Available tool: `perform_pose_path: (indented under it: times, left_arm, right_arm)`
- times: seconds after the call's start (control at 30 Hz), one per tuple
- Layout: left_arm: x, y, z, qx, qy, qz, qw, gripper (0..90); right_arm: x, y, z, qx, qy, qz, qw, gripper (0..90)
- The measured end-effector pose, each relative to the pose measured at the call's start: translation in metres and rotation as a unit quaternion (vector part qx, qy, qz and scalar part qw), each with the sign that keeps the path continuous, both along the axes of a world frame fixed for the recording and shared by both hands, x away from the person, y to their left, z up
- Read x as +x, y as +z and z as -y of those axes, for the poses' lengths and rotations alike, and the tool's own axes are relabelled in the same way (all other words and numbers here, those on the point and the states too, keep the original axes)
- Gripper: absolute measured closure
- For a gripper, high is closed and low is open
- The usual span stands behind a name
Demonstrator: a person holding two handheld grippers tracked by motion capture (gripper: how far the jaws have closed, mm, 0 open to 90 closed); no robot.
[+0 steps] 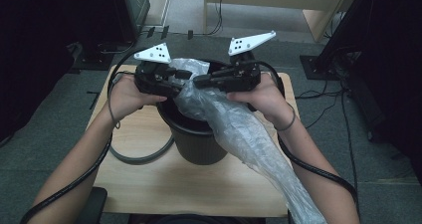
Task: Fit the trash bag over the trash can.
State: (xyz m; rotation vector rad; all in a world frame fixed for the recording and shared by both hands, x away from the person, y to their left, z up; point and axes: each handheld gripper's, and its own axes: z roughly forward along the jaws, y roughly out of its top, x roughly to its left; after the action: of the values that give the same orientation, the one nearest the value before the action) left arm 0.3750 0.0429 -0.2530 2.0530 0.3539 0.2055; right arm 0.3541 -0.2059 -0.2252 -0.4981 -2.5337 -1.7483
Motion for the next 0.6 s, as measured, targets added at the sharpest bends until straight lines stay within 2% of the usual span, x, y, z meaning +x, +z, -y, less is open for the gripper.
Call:
perform_pose_path:
  times: [0.23, 0.33, 0.6]
  left_arm:
    - [-0.002, -0.003, -0.004, 0.002, -0.001, -0.006, 1.0000, 53.9]
    - [-0.004, -0.004, -0.005, 0.002, -0.005, -0.007, 1.0000, 54.3]
    - [-0.006, 0.003, 0.001, -0.011, -0.017, 0.005, 0.9998, 51.8]
  right_arm:
    - [0.010, -0.002, 0.001, -0.007, -0.020, -0.002, 0.9998, 88.4]
    - [0.012, -0.001, 0.001, -0.006, -0.020, -0.003, 0.9998, 88.4]
    - [0.004, 0.017, -0.002, 0.001, -0.015, 0.016, 0.9998, 88.4]
